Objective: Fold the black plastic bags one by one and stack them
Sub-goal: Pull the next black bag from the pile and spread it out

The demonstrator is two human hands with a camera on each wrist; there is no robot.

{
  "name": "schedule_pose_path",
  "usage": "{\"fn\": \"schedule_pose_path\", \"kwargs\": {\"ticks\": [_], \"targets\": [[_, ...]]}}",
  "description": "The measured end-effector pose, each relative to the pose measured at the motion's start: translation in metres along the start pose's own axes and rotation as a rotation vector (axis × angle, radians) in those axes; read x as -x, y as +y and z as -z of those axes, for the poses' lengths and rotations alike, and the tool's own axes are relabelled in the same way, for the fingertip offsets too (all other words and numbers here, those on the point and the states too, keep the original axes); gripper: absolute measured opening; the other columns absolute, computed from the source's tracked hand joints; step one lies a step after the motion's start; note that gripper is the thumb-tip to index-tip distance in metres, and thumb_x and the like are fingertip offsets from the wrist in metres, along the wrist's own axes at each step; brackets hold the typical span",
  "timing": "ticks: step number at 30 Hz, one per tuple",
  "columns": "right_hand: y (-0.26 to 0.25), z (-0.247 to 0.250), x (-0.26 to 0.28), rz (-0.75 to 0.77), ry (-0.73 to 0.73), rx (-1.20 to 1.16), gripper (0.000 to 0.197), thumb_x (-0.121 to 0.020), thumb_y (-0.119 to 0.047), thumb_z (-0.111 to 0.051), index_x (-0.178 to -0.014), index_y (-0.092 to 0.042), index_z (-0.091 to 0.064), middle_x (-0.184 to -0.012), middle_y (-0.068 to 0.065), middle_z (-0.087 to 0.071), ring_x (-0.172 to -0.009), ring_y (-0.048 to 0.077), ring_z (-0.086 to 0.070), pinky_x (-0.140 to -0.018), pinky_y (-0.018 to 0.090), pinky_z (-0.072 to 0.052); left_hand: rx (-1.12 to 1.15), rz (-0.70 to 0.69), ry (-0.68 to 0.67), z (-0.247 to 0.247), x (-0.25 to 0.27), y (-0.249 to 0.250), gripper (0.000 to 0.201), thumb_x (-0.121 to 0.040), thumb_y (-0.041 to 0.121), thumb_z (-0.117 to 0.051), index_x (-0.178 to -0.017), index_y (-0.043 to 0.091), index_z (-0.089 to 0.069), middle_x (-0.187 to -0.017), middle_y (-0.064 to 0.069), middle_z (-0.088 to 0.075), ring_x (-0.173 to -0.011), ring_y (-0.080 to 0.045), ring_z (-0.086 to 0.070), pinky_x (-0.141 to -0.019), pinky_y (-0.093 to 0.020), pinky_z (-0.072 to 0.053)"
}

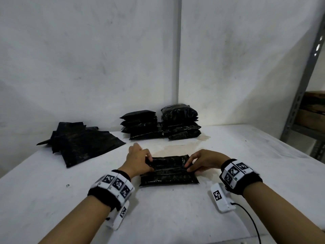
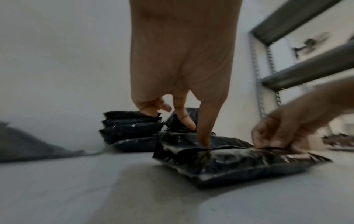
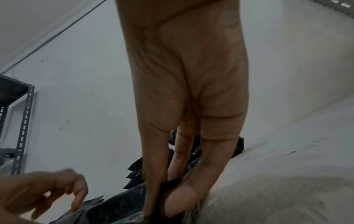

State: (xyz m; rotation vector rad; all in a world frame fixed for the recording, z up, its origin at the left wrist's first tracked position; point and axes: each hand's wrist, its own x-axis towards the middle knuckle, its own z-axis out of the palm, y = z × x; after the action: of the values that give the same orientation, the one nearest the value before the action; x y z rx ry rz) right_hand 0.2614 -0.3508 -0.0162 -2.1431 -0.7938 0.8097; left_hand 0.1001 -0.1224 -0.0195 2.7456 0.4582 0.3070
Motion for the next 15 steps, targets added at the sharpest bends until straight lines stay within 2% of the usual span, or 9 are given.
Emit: {"fn": "schedule_pose_path", "kwargs": {"ticks": [2,5,8,10,13,15], "targets": [[-0.001,0.0,0.0,-0.004,0.008,0.014,0.024,-0.078,-0.009,-0.079,-0.101,-0.012,-0.075,-0.078,-0.007,-0.072,-0.068,0.002,-0.067,-0.076,0.019,-0.055,0.062,-0.169,-0.025,-0.004,0.008,0.019,0.029,-0.076,0.034,-0.076,-0.102,0.026,-0.065,-0.108,0.002,-0.035,-0.107,-0.014,-0.032,-0.1,-0.029,-0.035],[-0.001,-0.001,0.0,-0.026,0.011,0.012,0.022,-0.077,-0.009,-0.079,-0.099,-0.013,-0.075,-0.08,-0.004,-0.072,-0.069,0.005,-0.067,-0.069,0.016,-0.053,0.028,-0.321,-0.242,-0.014,0.013,0.046,0.043,-0.083,0.033,-0.07,-0.125,0.029,-0.06,-0.122,0.002,-0.048,-0.116,-0.015,-0.042,-0.104,-0.031,-0.036],[0.0,-0.002,0.0,-0.058,0.031,0.011,0.019,-0.077,-0.012,-0.081,-0.09,-0.015,-0.067,-0.086,0.004,-0.068,-0.068,0.009,-0.065,-0.063,0.016,-0.052,-0.074,-0.314,-0.328,-0.019,0.011,0.056,0.049,-0.086,0.022,-0.068,-0.134,0.026,-0.056,-0.133,0.0,-0.053,-0.125,-0.016,-0.046,-0.106,-0.028,-0.035],[0.0,0.0,-0.001,-0.105,0.041,-0.018,0.027,-0.077,-0.028,-0.081,-0.09,-0.014,-0.061,-0.091,0.008,-0.069,-0.07,0.014,-0.066,-0.065,0.02,-0.053,-0.065,-0.282,-0.328,-0.019,0.01,0.055,0.049,-0.085,0.02,-0.069,-0.133,0.027,-0.057,-0.136,0.003,-0.054,-0.127,-0.015,-0.046,-0.106,-0.026,-0.034],[-0.003,0.004,-0.009,-0.154,0.132,-0.011,0.056,-0.085,-0.057,-0.062,-0.106,-0.005,-0.063,-0.097,0.008,-0.069,-0.078,0.017,-0.068,-0.071,0.026,-0.055,-0.078,-0.27,-0.348,-0.018,0.009,0.052,0.048,-0.085,0.026,-0.069,-0.131,0.033,-0.057,-0.138,0.007,-0.053,-0.127,-0.013,-0.046,-0.104,-0.024,-0.034],[-0.004,0.005,-0.017,-0.164,0.231,-0.068,0.06,-0.089,-0.057,-0.055,-0.114,-0.003,-0.062,-0.103,0.01,-0.065,-0.088,0.02,-0.064,-0.082,0.031,-0.053,-0.099,-0.267,-0.35,-0.017,0.008,0.05,0.047,-0.085,0.031,-0.069,-0.13,0.037,-0.057,-0.138,0.01,-0.053,-0.127,-0.012,-0.046,-0.102,-0.024,-0.034]]}}
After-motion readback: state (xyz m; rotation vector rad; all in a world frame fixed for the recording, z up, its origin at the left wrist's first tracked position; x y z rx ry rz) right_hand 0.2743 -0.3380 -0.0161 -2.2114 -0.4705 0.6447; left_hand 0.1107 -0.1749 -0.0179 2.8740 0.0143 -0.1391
